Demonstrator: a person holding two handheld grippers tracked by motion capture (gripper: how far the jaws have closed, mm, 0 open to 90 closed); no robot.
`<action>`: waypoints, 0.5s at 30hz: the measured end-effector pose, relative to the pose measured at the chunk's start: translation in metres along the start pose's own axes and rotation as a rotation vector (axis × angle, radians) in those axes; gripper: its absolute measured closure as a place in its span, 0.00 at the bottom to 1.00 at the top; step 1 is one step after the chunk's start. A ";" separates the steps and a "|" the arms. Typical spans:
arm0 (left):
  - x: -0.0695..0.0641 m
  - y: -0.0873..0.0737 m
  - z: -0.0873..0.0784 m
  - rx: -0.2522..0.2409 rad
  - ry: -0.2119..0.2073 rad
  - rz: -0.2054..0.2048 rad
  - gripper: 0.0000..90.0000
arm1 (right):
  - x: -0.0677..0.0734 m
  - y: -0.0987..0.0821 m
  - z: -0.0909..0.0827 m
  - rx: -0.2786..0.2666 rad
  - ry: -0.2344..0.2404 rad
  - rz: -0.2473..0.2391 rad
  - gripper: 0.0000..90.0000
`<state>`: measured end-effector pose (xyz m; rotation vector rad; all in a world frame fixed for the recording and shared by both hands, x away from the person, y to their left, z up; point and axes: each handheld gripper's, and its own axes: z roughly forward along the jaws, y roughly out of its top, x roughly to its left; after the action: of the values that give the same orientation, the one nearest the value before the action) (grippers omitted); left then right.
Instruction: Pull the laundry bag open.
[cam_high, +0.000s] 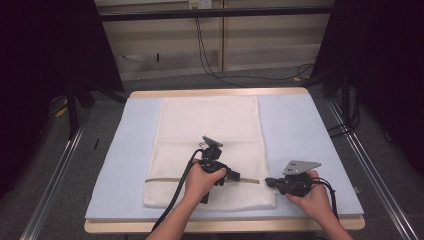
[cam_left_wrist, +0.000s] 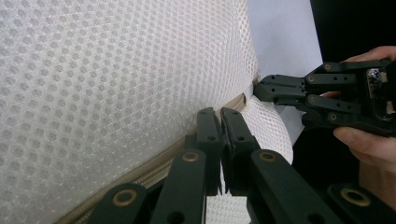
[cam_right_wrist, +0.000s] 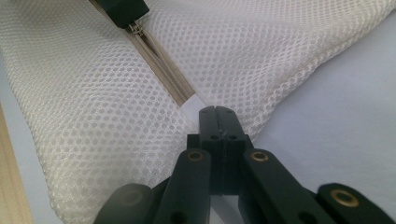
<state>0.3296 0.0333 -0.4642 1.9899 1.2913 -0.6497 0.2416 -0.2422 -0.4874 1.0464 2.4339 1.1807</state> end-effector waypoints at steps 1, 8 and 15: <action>0.001 0.000 0.000 0.003 -0.008 0.000 0.97 | 0.000 0.000 0.000 0.001 0.000 0.001 1.00; 0.004 0.000 -0.005 0.013 -0.019 -0.010 0.97 | 0.000 0.000 0.000 0.002 -0.002 0.004 1.00; 0.008 -0.001 -0.012 -0.002 -0.007 -0.018 0.97 | 0.000 0.000 0.000 0.002 0.001 0.006 1.00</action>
<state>0.3322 0.0475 -0.4618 1.9753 1.3067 -0.6631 0.2418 -0.2423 -0.4872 1.0542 2.4347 1.1807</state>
